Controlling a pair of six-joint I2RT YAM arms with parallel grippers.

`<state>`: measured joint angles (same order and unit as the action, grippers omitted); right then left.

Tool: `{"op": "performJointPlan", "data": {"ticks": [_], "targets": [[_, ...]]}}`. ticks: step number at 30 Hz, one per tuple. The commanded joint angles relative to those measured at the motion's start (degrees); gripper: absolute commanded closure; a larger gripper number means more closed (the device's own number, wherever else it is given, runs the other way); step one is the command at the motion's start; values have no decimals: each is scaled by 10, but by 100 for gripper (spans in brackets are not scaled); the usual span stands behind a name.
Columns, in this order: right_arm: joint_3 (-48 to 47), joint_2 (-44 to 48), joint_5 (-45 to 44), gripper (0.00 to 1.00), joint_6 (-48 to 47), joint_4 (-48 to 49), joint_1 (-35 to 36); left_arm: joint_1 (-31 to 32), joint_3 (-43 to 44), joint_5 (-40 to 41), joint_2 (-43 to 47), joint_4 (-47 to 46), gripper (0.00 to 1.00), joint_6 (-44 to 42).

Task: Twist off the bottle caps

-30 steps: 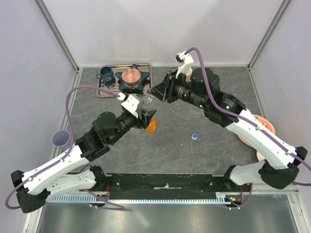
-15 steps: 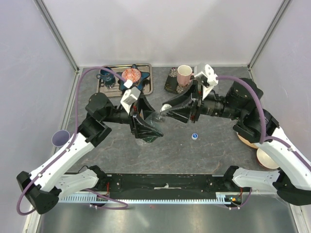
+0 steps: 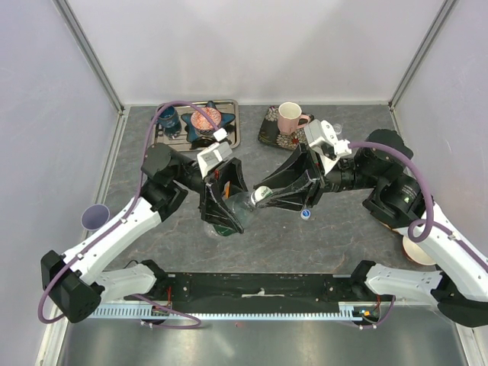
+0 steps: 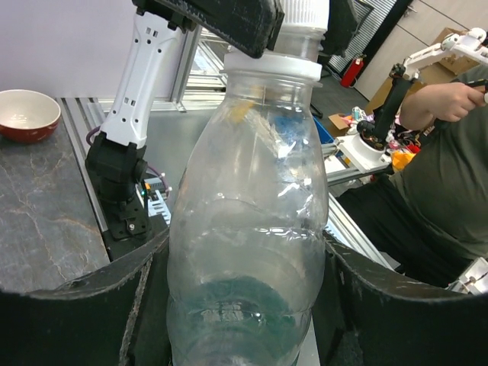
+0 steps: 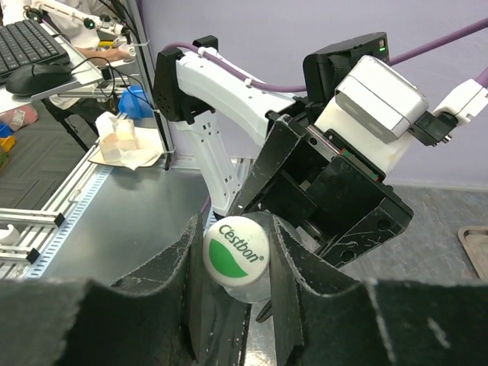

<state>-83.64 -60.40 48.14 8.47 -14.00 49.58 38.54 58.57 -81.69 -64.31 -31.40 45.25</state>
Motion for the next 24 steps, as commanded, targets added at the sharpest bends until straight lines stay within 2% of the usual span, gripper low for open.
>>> {"op": "performJointPlan", "data": {"ticks": [1,4,5,8,15,16,18,19,20,22,24], "targets": [[4,30,63,100,9,-16,6,-25,3,29,-1,-45,51,40],[-11,42,-10,100,22,-7,6,-32,2,41,1,1,51,5],[-11,55,-72,100,30,10,6,-32,3,48,2,22,51,-10],[-13,76,-159,100,51,36,6,-32,1,57,4,70,51,-52],[-6,99,-382,100,53,12,6,-32,-7,83,22,136,51,-117],[0,98,-472,100,53,-7,6,-32,-6,91,30,148,51,-129],[16,87,-571,100,59,-81,6,-32,-6,139,46,203,50,-176],[53,84,-675,100,68,-102,6,-32,-8,166,67,226,50,-193],[84,85,-721,100,80,-124,6,-32,-10,234,81,268,50,-213],[189,92,-793,100,105,-124,6,-32,-29,309,106,300,50,-262],[248,88,-793,100,135,-119,4,-32,-49,392,148,324,50,-287]]}}
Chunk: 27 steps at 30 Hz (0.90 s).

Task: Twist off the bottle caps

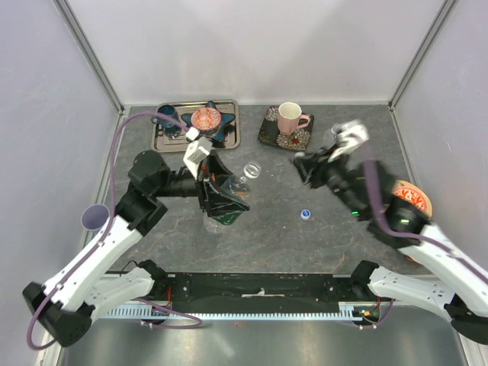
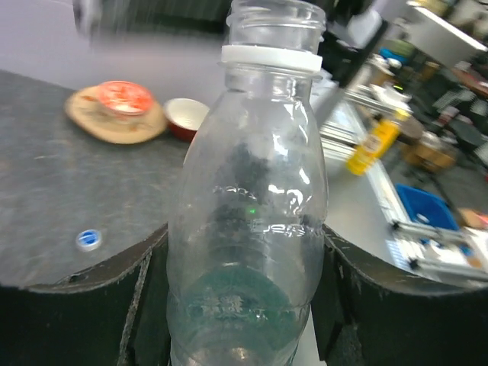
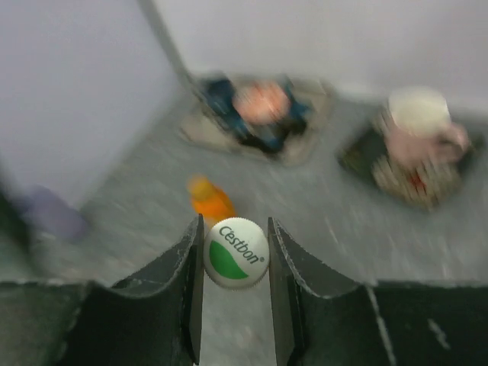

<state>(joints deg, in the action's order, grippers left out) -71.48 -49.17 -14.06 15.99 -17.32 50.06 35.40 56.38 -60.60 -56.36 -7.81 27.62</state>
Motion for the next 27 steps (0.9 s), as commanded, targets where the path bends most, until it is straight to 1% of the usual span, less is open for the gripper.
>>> {"op": "performJointPlan", "data": {"ticks": [1,2,4,5,10,16,18,25,27], "targets": [[177,-29,-157,100,86,-78,-1,-1,-50,206,84,89,50,-114],[199,-40,-126,100,104,-63,-1,-1,-60,242,110,89,50,-116],[252,-56,-95,100,136,-40,-1,-1,-86,267,135,88,50,-117],[264,-78,-84,100,146,-25,-1,-1,-94,284,153,88,50,-115],[310,-151,-81,100,164,10,-1,-1,-120,309,184,104,49,-116],[322,-239,-72,100,169,43,-1,-1,-138,316,201,109,49,-110],[328,-253,-69,100,173,62,-1,-1,-143,316,204,110,49,-107],[321,-330,-62,100,175,70,-1,-1,-154,319,209,111,49,-105],[318,-347,-60,95,174,70,-2,-1,-157,319,208,111,49,-104]]}}
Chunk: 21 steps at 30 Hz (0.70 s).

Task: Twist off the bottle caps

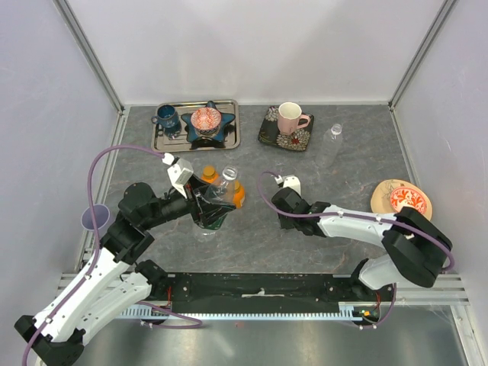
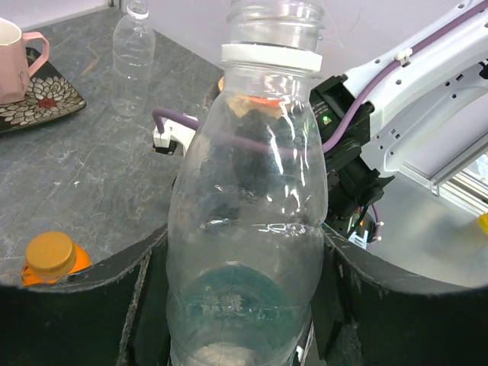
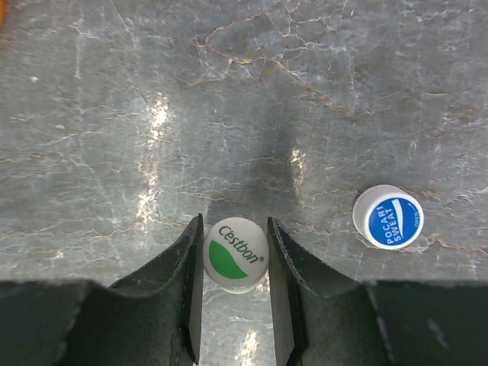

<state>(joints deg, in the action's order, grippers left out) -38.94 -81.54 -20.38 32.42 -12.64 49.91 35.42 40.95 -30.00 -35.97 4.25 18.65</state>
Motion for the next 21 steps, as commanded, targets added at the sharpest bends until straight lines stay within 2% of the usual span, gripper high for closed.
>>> {"op": "performJointPlan", "data": {"ticks": [1,2,4,5,7,8,11,16,19,21], "targets": [[-9,-29,8,93,10,23,-1,-1,-3,13,5,-11,49,-14],[-10,-34,10,86,9,23,-1,-1,-3,13,5,-10,49,-14],[-9,-42,12,77,9,23,-2,-1,-6,12,5,-10,49,-14],[-9,-44,14,67,9,23,-2,-1,-7,13,7,-10,49,-14],[-7,-43,17,56,10,22,-2,-1,-9,13,8,-10,49,-14],[-7,-41,18,46,10,20,-2,-1,-10,12,8,-11,48,-14],[-9,-21,15,34,15,7,-2,-1,-10,12,7,-10,48,-15],[-36,46,11,25,10,-33,-2,-1,-10,9,5,-13,48,-16],[-88,104,-4,24,2,-76,-3,-1,-6,9,1,-14,48,-18],[-161,145,-22,23,-15,-119,-2,-1,-1,10,-2,-14,48,-20]]}}
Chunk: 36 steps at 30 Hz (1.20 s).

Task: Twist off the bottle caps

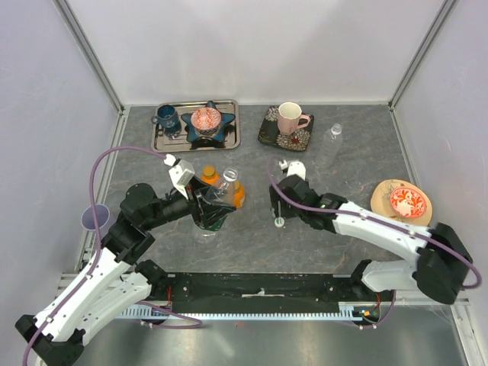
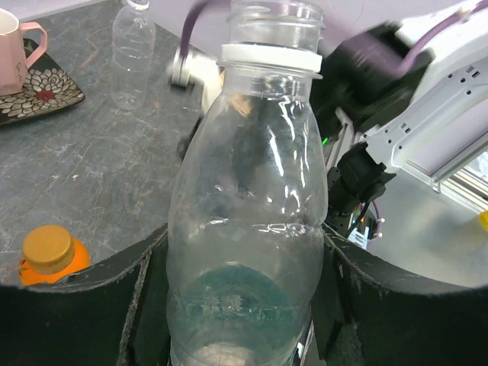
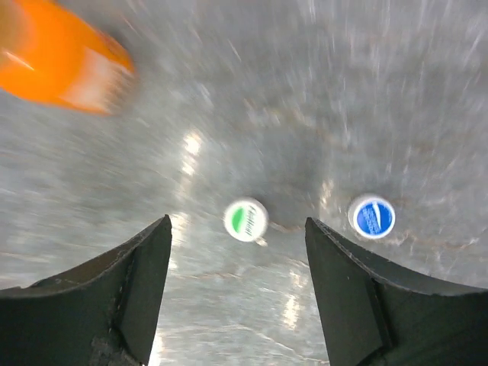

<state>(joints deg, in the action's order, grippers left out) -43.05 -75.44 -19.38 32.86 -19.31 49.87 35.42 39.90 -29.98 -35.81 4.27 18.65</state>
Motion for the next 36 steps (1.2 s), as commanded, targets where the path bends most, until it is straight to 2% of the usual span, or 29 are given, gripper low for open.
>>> {"op": "performJointPlan", "data": {"ticks": [1,5,7,8,11,12,15,25,31,36], "targets": [[-148,94,-52,23,-25,-68,-1,-1,11,9,-7,-15,48,-24],[-324,121,-84,22,-60,-127,-1,-1,33,-3,-29,-15,48,-30],[-363,128,-53,21,-79,-118,-1,-1,43,-27,-44,-16,47,-34],[-385,131,-1,20,-81,-108,-1,-1,53,-38,-62,-17,47,-34],[-404,142,104,16,-76,-61,-1,-1,77,-103,-94,-19,47,-38],[-405,138,169,16,-69,-46,-1,-1,83,-138,-113,-19,47,-37],[-394,131,244,13,-50,-21,-1,2,100,-173,-144,-26,47,-28],[-353,114,310,12,-35,5,-1,14,122,-167,-169,-40,46,-30],[-344,107,318,19,-38,9,0,15,120,-155,-170,-40,46,-35],[-335,104,322,42,-39,9,0,15,121,-143,-173,-41,46,-38]]}}
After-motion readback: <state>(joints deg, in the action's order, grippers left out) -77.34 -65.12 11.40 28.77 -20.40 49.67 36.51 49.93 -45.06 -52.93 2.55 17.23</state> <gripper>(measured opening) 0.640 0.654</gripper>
